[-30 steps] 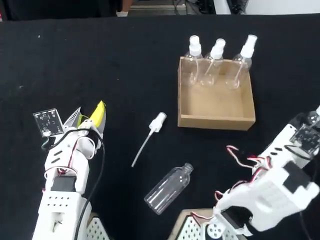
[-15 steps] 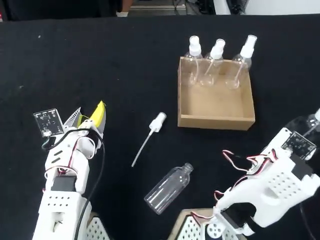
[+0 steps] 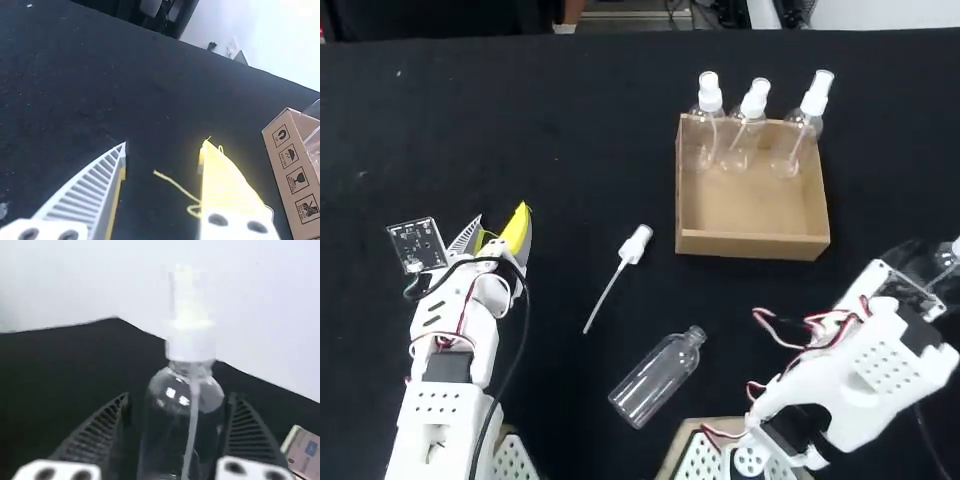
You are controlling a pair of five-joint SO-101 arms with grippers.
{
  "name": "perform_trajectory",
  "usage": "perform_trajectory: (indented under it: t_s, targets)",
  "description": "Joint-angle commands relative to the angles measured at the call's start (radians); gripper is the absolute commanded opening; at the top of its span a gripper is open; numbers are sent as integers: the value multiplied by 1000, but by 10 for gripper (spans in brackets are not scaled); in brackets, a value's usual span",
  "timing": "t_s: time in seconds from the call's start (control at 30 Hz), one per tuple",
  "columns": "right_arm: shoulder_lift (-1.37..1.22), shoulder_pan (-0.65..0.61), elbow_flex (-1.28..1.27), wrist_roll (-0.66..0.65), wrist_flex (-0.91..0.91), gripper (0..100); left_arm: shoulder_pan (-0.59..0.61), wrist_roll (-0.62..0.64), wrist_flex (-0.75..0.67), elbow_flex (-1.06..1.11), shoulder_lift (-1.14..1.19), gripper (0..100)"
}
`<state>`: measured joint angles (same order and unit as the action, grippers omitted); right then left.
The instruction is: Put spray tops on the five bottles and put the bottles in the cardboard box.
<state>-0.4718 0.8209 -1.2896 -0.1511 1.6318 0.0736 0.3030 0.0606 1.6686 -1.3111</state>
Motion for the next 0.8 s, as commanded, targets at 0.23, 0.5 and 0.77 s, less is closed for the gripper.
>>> perform_trajectory:
  t_s: [0.23, 0.5, 0.77]
  targets:
    - [15, -46, -64, -46, 114, 293, -5, -8, -25, -4, -5, 230]
    - [262, -25, -220, -49, 109, 293, -7, -8, -25, -5, -5, 230]
    - [595, -26, -390, -51, -2, 293, -7, -8, -25, -5, -5, 230]
